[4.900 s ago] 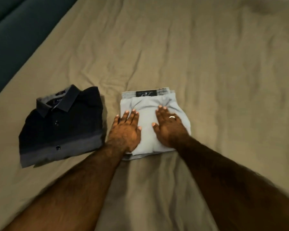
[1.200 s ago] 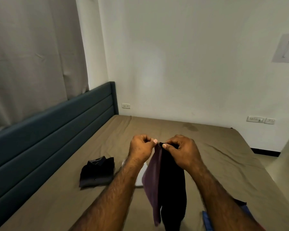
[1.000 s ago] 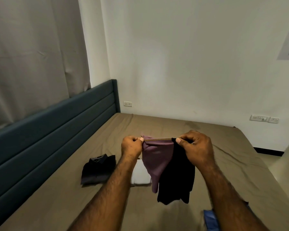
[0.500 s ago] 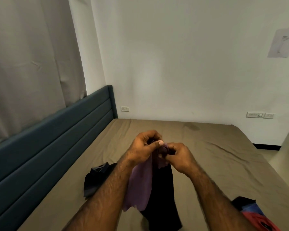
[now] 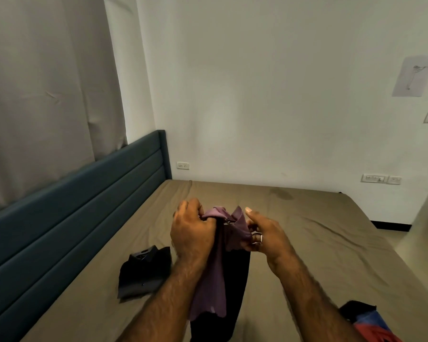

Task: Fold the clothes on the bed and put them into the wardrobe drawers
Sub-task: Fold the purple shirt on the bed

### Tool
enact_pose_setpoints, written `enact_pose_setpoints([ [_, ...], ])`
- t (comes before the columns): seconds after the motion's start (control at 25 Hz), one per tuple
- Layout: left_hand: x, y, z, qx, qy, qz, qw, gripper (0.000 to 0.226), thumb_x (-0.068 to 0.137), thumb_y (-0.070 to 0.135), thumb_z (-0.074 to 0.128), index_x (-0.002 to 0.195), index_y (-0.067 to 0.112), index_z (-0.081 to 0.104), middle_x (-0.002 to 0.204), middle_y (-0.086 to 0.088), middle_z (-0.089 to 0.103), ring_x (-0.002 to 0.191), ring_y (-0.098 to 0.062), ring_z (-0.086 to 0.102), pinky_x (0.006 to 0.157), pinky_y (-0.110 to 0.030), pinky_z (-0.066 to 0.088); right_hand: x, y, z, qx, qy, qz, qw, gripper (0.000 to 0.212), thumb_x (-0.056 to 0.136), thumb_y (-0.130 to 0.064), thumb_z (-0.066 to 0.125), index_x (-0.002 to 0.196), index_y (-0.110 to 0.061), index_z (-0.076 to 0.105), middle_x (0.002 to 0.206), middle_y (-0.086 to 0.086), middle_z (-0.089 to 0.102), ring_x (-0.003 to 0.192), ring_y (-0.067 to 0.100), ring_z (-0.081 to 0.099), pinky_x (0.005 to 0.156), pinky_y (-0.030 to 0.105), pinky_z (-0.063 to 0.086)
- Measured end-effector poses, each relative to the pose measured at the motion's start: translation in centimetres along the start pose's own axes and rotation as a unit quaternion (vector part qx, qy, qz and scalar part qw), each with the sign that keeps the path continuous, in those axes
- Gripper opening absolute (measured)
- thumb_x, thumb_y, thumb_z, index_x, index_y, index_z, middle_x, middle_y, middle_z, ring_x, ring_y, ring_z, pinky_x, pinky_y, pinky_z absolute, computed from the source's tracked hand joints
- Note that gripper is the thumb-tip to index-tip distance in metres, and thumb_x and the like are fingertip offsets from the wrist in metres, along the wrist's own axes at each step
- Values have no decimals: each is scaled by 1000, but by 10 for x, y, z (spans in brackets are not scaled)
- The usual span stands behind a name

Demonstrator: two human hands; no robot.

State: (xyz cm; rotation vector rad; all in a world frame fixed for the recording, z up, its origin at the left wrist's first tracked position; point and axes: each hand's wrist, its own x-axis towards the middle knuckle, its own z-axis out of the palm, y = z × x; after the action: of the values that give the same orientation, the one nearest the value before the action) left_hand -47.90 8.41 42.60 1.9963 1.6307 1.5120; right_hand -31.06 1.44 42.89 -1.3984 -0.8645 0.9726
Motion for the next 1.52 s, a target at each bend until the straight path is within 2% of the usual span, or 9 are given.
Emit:
enact_pose_setpoints([
  [0.08, -10, 2, 8, -7, -12, -22, 1000, 23, 85, 35, 70, 79, 28, 49, 70, 10, 53, 61, -11, 52, 47, -28, 40, 1, 3, 7, -82, 2, 38, 996, 52, 93, -59, 69, 80, -9, 73, 75, 4, 74, 61, 17, 64, 54, 26, 55],
  [0.24, -27, 2, 25, -291, -143, -138, 936, 6, 97, 17, 73, 100, 21, 69, 85, -2, 77, 75, -20, 77, 59, -36, 64, 3, 13, 8, 88, 55, 1, 995, 18, 99, -17, 71, 92, -1, 75, 84, 12, 76, 70, 16, 72, 66, 26, 59],
  [0.48, -34, -24, 20, -746, -205, -387, 502, 59, 73, -2, 85, 127, -7, 62, 130, -27, 62, 126, -37, 62, 114, -47, 48, 2, 43, -4, 467, -2, 61, 882, 23, 82, 8, 46, 97, 0, 63, 90, 19, 67, 85, 32, 66, 79, 45, 62],
  [0.68, -35, -8, 16, -601, -251, -456, 606, 24, 98, 11, 65, 105, -10, 71, 87, -20, 69, 67, -23, 69, 64, -33, 64, -4, 68, -9, 57, 12, 61, 996, 24, 87, -26, 81, 84, -3, 74, 79, 14, 75, 71, 24, 70, 67, 38, 58],
  [0.88, -42, -25, 20, -368, -300, -441, 762, 5, 96, 11, 69, 92, 8, 68, 75, -12, 69, 62, -23, 65, 61, -33, 55, -2, 81, -25, -374, 104, -18, 921, 27, 94, -34, 73, 74, -18, 63, 71, -5, 67, 66, 13, 63, 53, 27, 43],
  [1.04, -31, -39, 25, -266, -271, -434, 817, 21, 81, 18, 86, 91, 3, 75, 84, -19, 76, 69, -28, 67, 65, -35, 50, 12, 71, -23, 6, 109, 65, 992, 22, 108, -19, 56, 88, -13, 61, 85, 8, 69, 77, 24, 65, 66, 38, 56],
  [1.12, -29, -44, 29, -212, -280, -410, 842, 14, 88, 17, 82, 81, 10, 71, 77, -14, 70, 65, -23, 62, 60, -30, 45, 19, 62, -18, 218, 92, 153, 960, 16, 106, -7, 52, 96, -7, 64, 96, 17, 70, 82, 29, 67, 67, 42, 57],
  [1.36, -32, -47, 19, -251, -212, -428, 842, 27, 100, 28, 71, 76, 17, 67, 71, -11, 62, 55, -19, 56, 49, -23, 47, -6, 63, -23, 47, 59, 88, 993, 10, 89, -7, 78, 93, 1, 75, 84, 14, 77, 74, 28, 70, 64, 33, 57],
  [1.52, -42, -37, 2, -414, -230, -510, 718, 20, 107, 6, 49, 92, 7, 64, 84, -11, 68, 62, -21, 65, 47, -28, 55, -19, 76, -21, -65, 103, 49, 991, 29, 100, -28, 70, 86, -3, 72, 77, 9, 74, 74, 25, 65, 71, 39, 54],
])
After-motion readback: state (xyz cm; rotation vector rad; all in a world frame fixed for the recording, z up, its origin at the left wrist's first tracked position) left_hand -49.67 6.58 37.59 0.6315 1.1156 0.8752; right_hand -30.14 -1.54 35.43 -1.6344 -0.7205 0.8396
